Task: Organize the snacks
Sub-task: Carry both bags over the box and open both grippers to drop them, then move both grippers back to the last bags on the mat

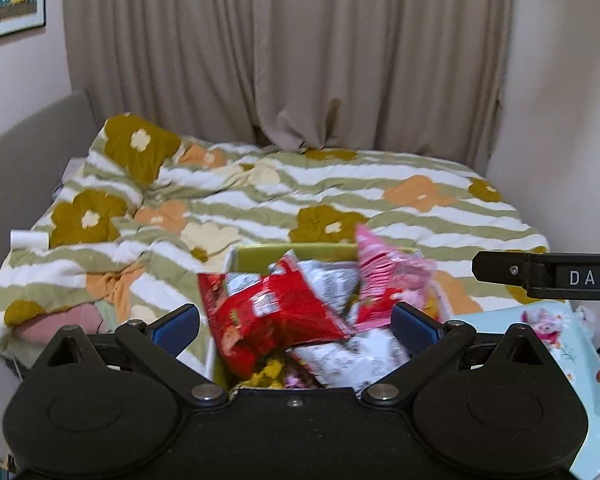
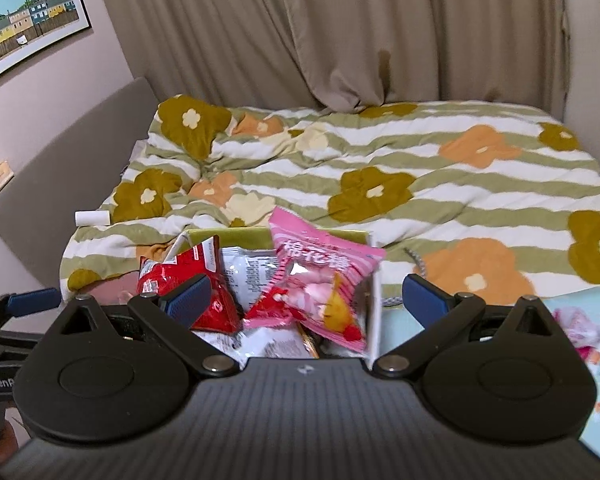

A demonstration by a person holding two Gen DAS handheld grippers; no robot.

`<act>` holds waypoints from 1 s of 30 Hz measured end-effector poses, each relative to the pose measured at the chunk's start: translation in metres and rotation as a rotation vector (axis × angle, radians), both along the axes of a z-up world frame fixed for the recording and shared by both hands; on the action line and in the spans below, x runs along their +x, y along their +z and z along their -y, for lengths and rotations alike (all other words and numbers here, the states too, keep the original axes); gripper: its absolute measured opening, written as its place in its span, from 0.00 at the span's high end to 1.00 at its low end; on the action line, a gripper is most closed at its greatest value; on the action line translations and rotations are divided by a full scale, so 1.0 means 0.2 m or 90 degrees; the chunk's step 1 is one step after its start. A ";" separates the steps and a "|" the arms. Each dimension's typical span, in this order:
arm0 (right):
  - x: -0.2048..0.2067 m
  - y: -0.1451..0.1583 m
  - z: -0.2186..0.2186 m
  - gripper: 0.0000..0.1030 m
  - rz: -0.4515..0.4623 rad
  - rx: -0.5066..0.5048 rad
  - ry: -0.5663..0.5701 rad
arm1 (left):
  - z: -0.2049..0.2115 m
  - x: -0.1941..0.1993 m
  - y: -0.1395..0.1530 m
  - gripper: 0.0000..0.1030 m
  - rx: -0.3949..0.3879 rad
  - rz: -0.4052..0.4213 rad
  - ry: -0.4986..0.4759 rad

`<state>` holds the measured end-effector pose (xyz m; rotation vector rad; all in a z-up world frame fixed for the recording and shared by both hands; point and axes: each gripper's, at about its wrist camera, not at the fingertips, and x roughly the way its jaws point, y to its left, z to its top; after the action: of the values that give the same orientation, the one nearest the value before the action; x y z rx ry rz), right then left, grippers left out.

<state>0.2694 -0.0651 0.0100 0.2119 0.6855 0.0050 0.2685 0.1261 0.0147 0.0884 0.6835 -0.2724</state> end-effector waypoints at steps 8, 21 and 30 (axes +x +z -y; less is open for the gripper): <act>-0.24 0.12 0.19 0.00 0.048 0.002 -0.027 | 0.21 -0.19 0.09 0.00 0.012 0.050 -0.011; -0.46 0.07 0.81 0.00 0.045 -0.008 -0.043 | 0.83 -0.38 -0.03 0.00 0.024 0.019 0.027; -0.44 -0.14 1.20 0.00 0.020 -0.015 -0.028 | 1.18 -0.36 -0.35 0.00 0.039 -0.058 0.088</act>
<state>0.1808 -0.3053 -0.0177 0.2038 0.6496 -0.0412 0.1975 -0.1098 -0.0562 0.0869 0.7854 -0.1241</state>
